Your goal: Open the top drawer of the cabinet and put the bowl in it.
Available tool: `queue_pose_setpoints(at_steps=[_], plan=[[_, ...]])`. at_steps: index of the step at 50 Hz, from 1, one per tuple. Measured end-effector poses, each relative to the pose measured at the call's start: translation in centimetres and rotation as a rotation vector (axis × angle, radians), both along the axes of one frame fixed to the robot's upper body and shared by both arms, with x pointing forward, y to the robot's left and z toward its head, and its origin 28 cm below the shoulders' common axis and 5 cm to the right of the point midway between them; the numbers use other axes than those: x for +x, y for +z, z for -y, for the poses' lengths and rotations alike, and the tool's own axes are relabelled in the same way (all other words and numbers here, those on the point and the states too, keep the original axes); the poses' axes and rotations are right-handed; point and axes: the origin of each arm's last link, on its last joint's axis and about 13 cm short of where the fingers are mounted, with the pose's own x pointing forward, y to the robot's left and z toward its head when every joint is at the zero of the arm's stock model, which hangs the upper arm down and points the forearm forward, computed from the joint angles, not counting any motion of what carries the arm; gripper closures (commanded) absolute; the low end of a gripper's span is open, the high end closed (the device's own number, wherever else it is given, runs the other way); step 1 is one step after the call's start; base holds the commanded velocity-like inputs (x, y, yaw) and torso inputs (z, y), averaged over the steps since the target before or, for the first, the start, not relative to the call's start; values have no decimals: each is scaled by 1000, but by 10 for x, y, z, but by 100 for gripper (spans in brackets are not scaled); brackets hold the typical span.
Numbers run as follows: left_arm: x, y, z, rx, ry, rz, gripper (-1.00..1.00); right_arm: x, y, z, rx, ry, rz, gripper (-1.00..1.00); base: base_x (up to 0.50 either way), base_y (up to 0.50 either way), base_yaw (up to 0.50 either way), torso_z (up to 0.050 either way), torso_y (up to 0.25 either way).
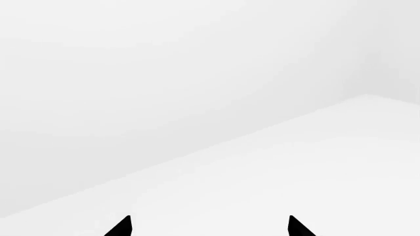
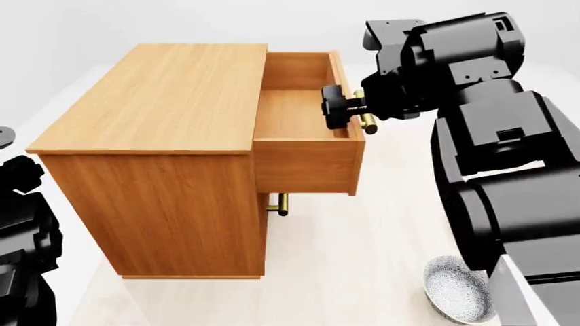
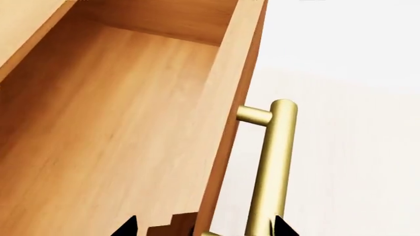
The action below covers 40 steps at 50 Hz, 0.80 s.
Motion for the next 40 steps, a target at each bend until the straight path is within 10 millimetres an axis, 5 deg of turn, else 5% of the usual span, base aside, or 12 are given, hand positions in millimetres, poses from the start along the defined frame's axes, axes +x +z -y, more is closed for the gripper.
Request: queue_pose_setpoints(at_steps=[40], plan=[[1,-1,2,6,-4,-8,-100,-3,4,45,-91,-135,15,-100,0,0,0,0,0]])
